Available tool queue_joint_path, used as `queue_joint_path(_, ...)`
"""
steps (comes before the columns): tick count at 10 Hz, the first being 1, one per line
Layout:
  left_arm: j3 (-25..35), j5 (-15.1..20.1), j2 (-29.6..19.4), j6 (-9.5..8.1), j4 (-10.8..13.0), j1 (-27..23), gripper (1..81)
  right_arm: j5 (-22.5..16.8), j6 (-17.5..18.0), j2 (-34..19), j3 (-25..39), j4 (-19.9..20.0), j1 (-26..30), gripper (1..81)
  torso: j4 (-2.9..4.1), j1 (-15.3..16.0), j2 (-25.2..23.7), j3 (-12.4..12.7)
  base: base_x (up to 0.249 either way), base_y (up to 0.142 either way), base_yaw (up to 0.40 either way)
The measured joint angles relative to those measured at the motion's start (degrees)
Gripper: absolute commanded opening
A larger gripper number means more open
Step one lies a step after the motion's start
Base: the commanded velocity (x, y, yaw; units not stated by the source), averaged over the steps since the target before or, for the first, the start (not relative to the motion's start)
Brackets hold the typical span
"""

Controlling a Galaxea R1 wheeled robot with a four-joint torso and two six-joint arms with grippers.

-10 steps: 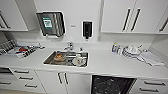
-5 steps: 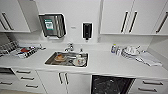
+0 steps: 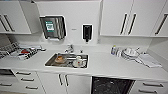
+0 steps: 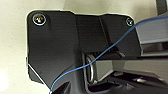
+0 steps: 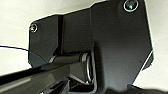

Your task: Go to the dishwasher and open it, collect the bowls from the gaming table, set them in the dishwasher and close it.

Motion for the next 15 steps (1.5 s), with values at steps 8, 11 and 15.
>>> queue_joint_path(8, -0.07, 0.20, 0.00, 0.20, -0.02, 1.11, 81.1, -0.20, -0.09, 0.00, -0.05, -0.07, -0.80, 81.1, 0.00, -0.74, 0.72, 5.59, 0.000, 0.000, 0.000)
queue_joint_path(11, -0.13, 0.24, 0.05, 0.22, -0.02, 1.13, 81.1, -0.20, -0.11, 0.00, -0.06, -0.07, -0.83, 81.1, 0.00, -0.74, 0.72, 5.61, 0.000, 0.000, 0.033)
queue_joint_path(15, -1.07, 0.63, 0.24, 0.22, 0.00, 1.13, 81.1, -0.17, -0.09, 0.00, -0.05, -0.07, -0.89, 81.1, 0.00, -0.76, 0.72, 5.61, 0.000, 0.000, 0.247)
